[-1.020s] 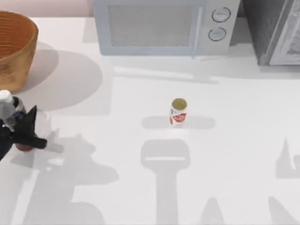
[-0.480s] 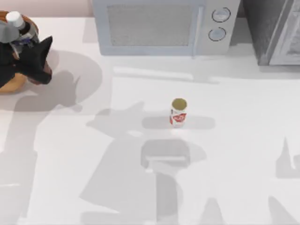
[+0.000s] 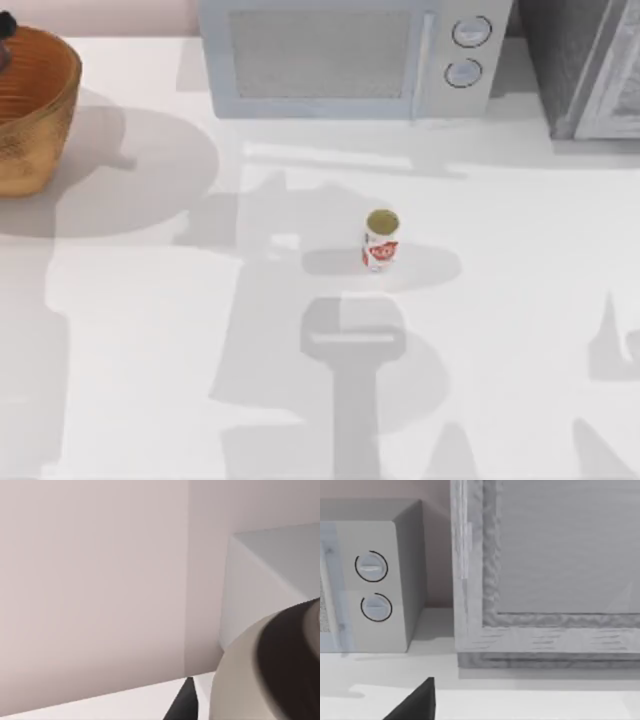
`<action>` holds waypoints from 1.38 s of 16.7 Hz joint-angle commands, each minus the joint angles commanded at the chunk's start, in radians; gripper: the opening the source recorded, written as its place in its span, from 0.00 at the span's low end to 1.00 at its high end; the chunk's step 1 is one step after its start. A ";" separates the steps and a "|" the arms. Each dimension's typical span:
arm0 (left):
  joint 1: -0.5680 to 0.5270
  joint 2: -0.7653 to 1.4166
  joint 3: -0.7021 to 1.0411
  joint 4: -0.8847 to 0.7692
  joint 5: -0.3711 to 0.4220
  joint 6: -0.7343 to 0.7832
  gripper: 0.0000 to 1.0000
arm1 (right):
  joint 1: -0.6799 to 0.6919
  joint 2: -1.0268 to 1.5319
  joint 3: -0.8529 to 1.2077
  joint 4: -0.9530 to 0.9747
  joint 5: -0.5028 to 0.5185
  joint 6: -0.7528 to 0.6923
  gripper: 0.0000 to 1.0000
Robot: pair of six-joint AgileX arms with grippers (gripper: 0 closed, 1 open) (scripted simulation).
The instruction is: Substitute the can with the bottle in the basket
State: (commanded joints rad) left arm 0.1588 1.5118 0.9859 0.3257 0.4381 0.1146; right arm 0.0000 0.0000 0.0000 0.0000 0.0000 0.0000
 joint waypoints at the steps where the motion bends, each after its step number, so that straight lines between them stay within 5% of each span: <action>1: 0.028 0.005 0.048 -0.051 -0.027 -0.004 0.00 | 0.000 0.000 0.000 0.000 0.000 0.000 1.00; 7: 0.119 0.020 0.231 -0.222 -0.131 -0.033 0.00 | 0.000 0.000 0.000 0.000 0.000 0.000 1.00; 23: 0.096 0.136 0.248 -0.122 -0.150 -0.036 0.00 | 0.000 0.000 0.000 0.000 0.000 0.000 1.00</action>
State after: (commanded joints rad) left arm 0.2552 1.6476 1.2334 0.2032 0.2883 0.0784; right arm 0.0000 0.0000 0.0000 0.0000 0.0000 0.0000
